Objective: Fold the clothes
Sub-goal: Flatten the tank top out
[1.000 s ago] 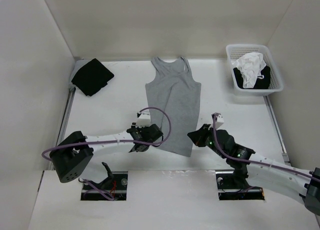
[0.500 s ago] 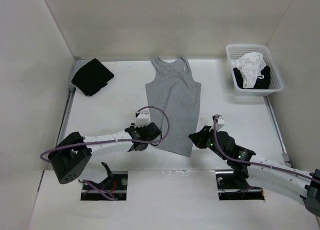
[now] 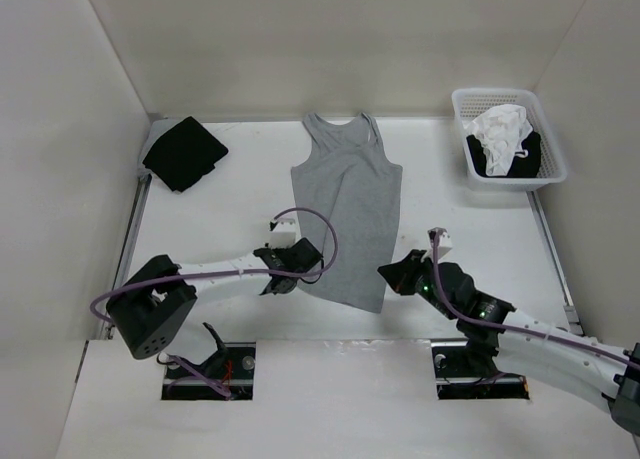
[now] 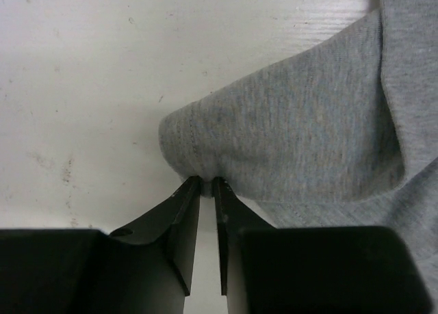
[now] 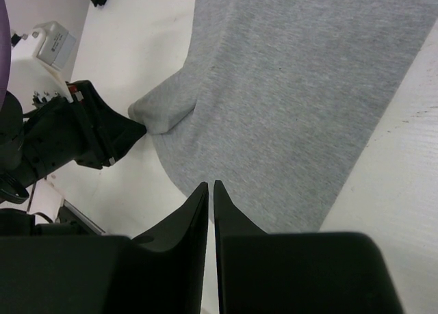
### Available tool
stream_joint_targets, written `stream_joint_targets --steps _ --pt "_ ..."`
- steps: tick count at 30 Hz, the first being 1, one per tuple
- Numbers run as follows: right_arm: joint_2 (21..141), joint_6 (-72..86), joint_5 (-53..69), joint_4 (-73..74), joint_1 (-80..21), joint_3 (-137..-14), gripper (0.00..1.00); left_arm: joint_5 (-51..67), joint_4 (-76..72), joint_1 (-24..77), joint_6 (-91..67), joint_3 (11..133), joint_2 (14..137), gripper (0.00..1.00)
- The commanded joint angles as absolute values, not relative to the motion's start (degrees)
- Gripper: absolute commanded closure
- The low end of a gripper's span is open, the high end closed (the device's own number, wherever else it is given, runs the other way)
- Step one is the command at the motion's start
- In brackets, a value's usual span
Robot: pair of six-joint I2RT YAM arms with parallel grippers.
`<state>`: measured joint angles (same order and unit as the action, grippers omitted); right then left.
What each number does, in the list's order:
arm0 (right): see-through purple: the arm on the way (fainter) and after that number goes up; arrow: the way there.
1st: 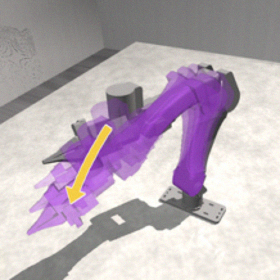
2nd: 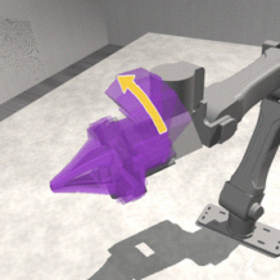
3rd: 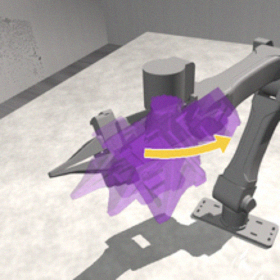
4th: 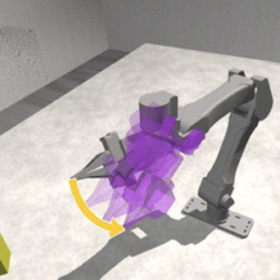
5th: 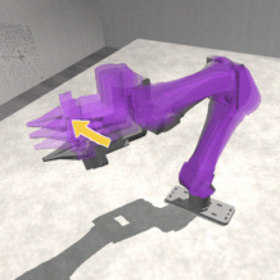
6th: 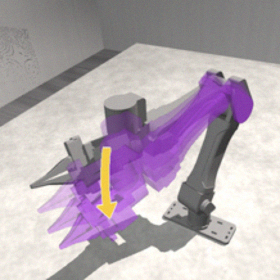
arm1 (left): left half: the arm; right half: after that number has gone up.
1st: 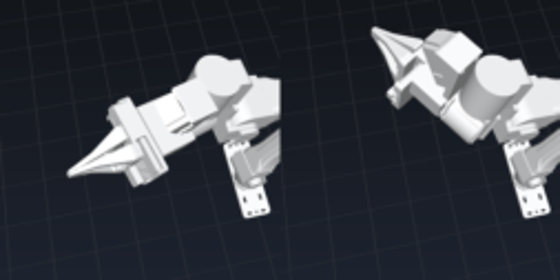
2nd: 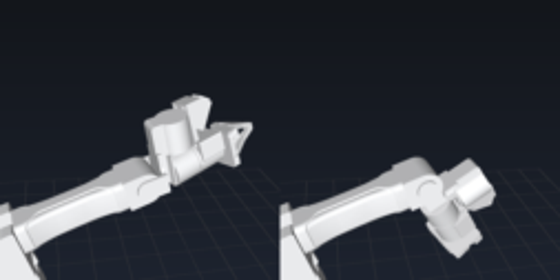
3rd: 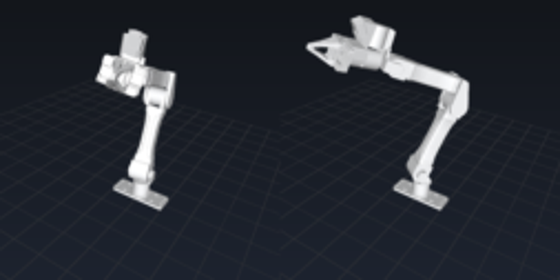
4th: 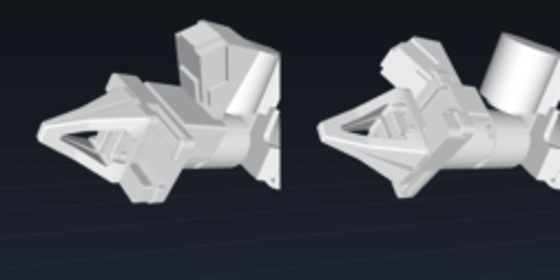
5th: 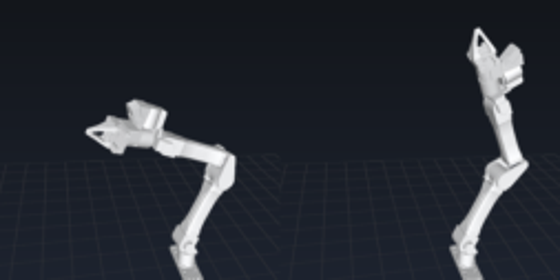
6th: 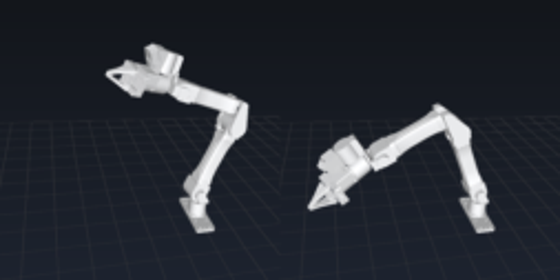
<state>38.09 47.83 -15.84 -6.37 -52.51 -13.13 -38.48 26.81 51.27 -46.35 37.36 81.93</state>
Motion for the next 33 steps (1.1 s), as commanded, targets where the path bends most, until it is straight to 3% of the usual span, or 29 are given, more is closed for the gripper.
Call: stream_joint_targets --steps 1,6,10,21,25,33 --pt "37.0 47.7 -16.2 -6.0 -51.8 -14.1 0.88 -35.2 26.5 50.4 -46.0 37.6 83.1 0.90" --pt "36.8 47.7 -16.4 -2.5 -50.8 -14.5 0.81 -33.4 26.3 50.4 -45.7 36.9 75.7 0.97" --pt "38.1 51.1 -17.4 2.1 -51.0 -15.1 0.68 -30.2 27.2 49.3 -45.5 37.0 66.1 0.99" --pt "48.4 60.4 -21.4 14.5 -59.3 -20.5 0.50 -7.3 21.3 35.2 -46.9 34.5 43.8 0.99" --pt "52.3 66.9 -21.4 15.4 -64.5 -21.1 0.49 2.3 17.4 26.8 -50.3 29.5 38.2 0.99" --pt "56.9 77.1 -25.0 20.2 -67.2 -22.1 0.62 19.5 8.5 12.1 -56.0 19.1 32.9 0.98"
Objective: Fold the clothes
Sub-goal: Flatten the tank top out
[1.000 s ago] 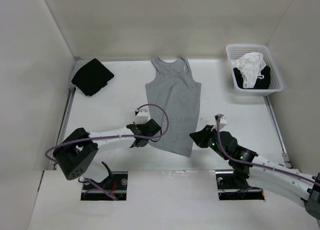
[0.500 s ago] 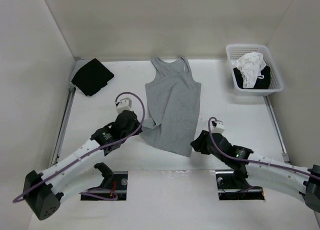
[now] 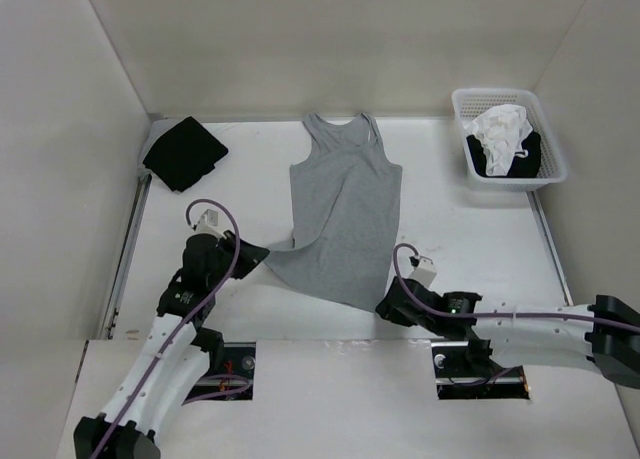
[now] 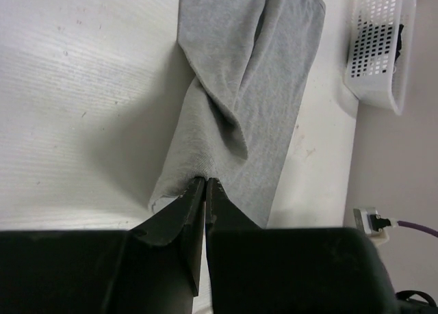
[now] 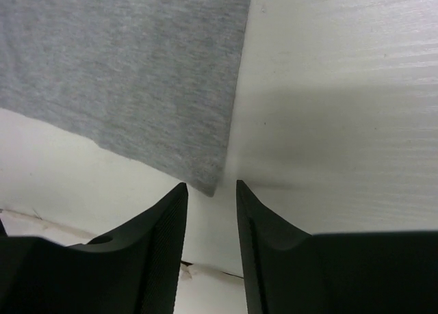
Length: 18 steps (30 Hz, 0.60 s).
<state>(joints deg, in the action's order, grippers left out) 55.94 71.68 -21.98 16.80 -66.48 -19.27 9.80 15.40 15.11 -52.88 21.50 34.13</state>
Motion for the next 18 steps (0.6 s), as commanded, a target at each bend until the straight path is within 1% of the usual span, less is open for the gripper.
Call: stream_joint_targets --steps 1,3,5,8,9,13,16,18 --pt "57.5 77.3 -25.0 20.3 -67.2 -22.2 0.63 20.5 7.9 11.0 -56.3 18.2 32.7 0.98" --pt "58.6 77.4 -24.7 19.3 -67.2 -22.0 0.65 23.2 6.5 7.9 -57.4 16.0 32.3 0.98" --pt "59.2 77.3 -24.3 16.9 -66.8 -21.3 0.74 25.6 5.5 4.6 -58.9 13.9 31.8 0.97" --pt "57.5 76.3 -24.6 14.4 -64.4 -20.1 0.95 26.7 3.6 2.7 -61.7 10.9 31.3 0.97" --pt "55.5 76.1 -25.2 15.2 -63.3 -19.7 0.99 26.5 2.7 2.7 -62.7 9.9 31.3 0.96" --pt "43.7 75.1 -30.6 26.0 -59.6 -21.3 1.00 26.8 -2.5 2.9 -66.0 6.6 32.1 0.90" --pt "37.0 73.2 -33.6 33.6 -57.7 -23.5 1.00 25.8 -2.5 2.6 -64.1 6.6 32.4 0.76" --pt "34.7 71.4 -33.7 35.9 -55.6 -24.1 1.00 24.3 -0.6 2.0 -61.6 7.3 32.0 0.71"
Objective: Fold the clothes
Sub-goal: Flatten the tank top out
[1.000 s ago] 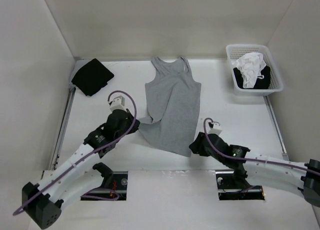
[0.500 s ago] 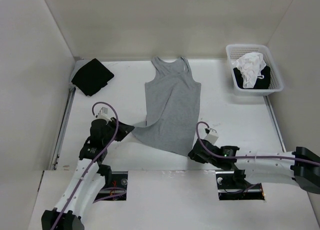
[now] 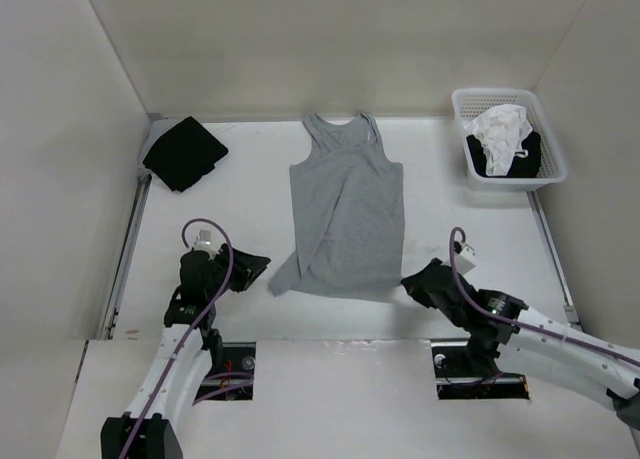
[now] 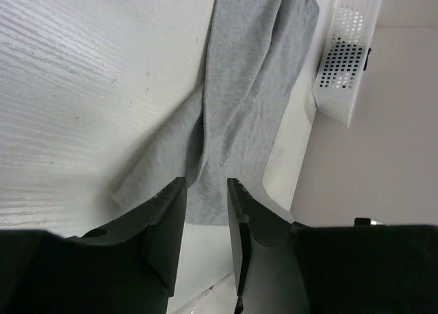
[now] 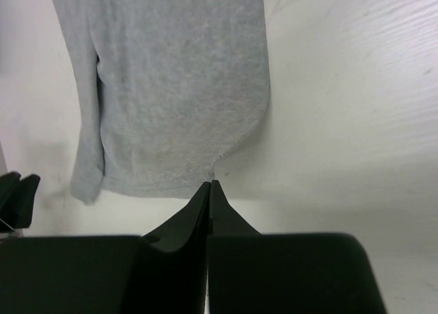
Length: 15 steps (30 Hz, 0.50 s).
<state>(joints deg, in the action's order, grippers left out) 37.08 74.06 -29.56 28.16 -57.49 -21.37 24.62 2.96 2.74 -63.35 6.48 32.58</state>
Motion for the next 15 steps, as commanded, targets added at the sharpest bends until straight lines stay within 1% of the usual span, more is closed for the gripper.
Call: stream_joint_targets --steps 1,5,8,11,13,15 --pt "33.6 70.5 -33.5 36.6 -54.2 -24.1 1.00 22.8 1.0 1.9 -60.2 7.9 31.7 0.70" --pt "30.8 67.1 -32.5 36.3 -50.2 -24.0 1.00 14.1 6.6 4.8 -53.3 11.0 30.6 0.70" --pt "31.3 64.7 -32.4 34.3 -48.0 -24.4 1.00 4.3 10.8 12.7 -48.6 12.7 29.0 0.71" --pt "32.7 60.3 -32.2 30.6 -44.6 -25.6 1.00 -5.7 10.5 26.5 -45.7 15.1 29.5 0.73" --pt "33.7 56.4 -31.6 27.6 -41.5 -26.0 1.00 -15.5 11.1 38.1 -43.9 18.1 34.1 0.77" --pt "34.4 53.7 -28.9 24.9 -38.8 -25.9 1.00 -25.6 10.2 51.7 -41.6 22.0 41.3 0.78"
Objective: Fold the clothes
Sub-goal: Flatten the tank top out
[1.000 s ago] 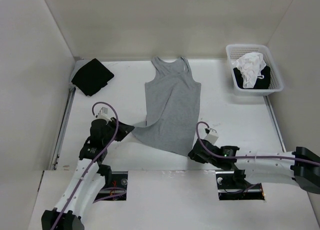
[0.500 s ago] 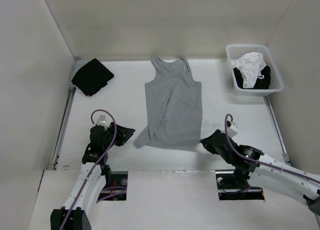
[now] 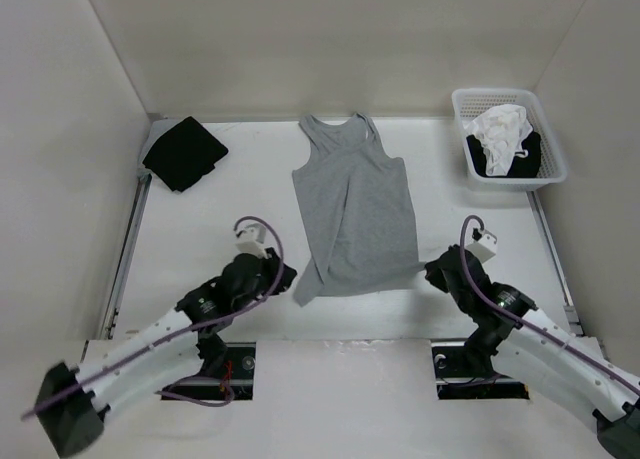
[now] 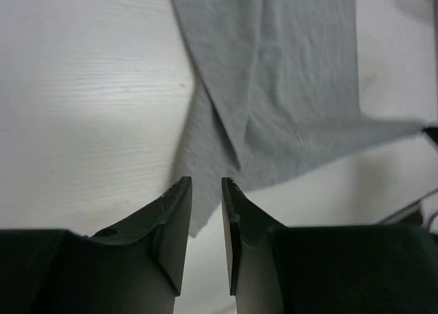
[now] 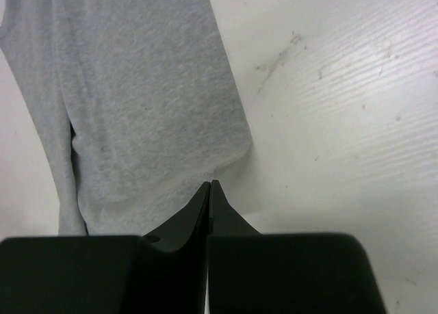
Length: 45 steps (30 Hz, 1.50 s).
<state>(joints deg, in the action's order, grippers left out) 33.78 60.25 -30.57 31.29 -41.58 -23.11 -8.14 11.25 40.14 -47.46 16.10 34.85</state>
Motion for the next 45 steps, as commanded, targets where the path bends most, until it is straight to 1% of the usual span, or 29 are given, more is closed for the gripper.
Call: stream_joint_targets --steps 1,2,4,6,8,11,14,16,20,23,31,32,33,35,36,38,43,45 --pt "34.5 52.7 -27.4 23.3 -37.7 -25.5 1.00 -30.9 9.8 57.7 -40.3 24.1 45.9 0.78" --pt "34.5 52.0 -26.1 22.0 -36.6 -25.1 1.00 -36.0 9.2 62.6 -39.0 26.5 50.8 0.76" --pt "34.0 51.0 -23.4 20.2 -35.5 -24.4 1.00 -40.8 8.9 66.4 -38.6 31.1 60.4 0.69" --pt "33.7 50.3 -22.1 19.3 -35.5 -24.2 1.00 -39.5 8.5 65.6 -39.0 34.4 67.4 0.66" --pt "33.3 50.2 -22.0 19.3 -35.6 -24.2 1.00 -35.3 7.5 62.5 -40.1 36.7 72.8 0.66" --pt "32.3 50.0 -22.2 19.8 -36.5 -23.8 1.00 -32.5 4.8 58.8 -42.6 35.7 73.7 0.66" --pt "31.0 50.1 -21.7 19.8 -36.9 -22.8 1.00 -31.6 -0.2 55.0 -44.7 32.5 71.3 0.60" --pt "30.1 50.4 -21.4 19.8 -36.9 -22.1 1.00 -30.3 -3.7 51.7 -45.5 31.0 70.9 0.59" --pt "29.8 50.4 -20.7 19.6 -37.6 -21.9 1.00 -21.0 -13.2 44.0 -45.3 30.8 75.8 0.59" --pt "30.4 50.4 -20.7 19.5 -38.0 -22.0 1.00 -16.1 -16.3 40.9 -44.9 32.9 80.9 0.60" --pt "29.8 50.5 -21.0 19.4 -38.3 -22.0 1.00 -15.9 -13.8 39.9 -43.0 40.0 91.2 0.64" --pt "29.9 50.5 -21.0 19.3 -38.3 -22.0 1.00 -15.9 -13.6 39.7 -42.8 41.0 92.4 0.66" --pt "30.0 50.5 -21.0 19.2 -38.3 -22.0 1.00 -15.9 -13.4 39.6 -42.6 42.0 93.5 0.71" --pt "30.1 50.5 -21.0 19.2 -38.3 -22.0 1.00 -16.0 -13.8 39.2 -42.3 43.7 95.3 0.87" --pt "30.1 50.5 -21.0 19.1 -38.3 -21.9 1.00 -16.3 -13.9 38.4 -42.3 44.3 95.5 0.93" --pt "30.1 50.5 -21.0 19.1 -38.3 -21.9 1.00 -17.0 -14.8 35.0 -43.3 44.6 95.2 1.00" --pt "30.9 50.0 -20.7 18.4 -37.2 -21.9 1.00 -15.6 -18.0 21.6 -48.9 42.6 89.7 0.99" --pt "32.1 49.6 -20.7 17.7 -36.9 -22.1 1.00 -13.0 -18.6 16.1 -51.6 42.9 89.0 0.93"
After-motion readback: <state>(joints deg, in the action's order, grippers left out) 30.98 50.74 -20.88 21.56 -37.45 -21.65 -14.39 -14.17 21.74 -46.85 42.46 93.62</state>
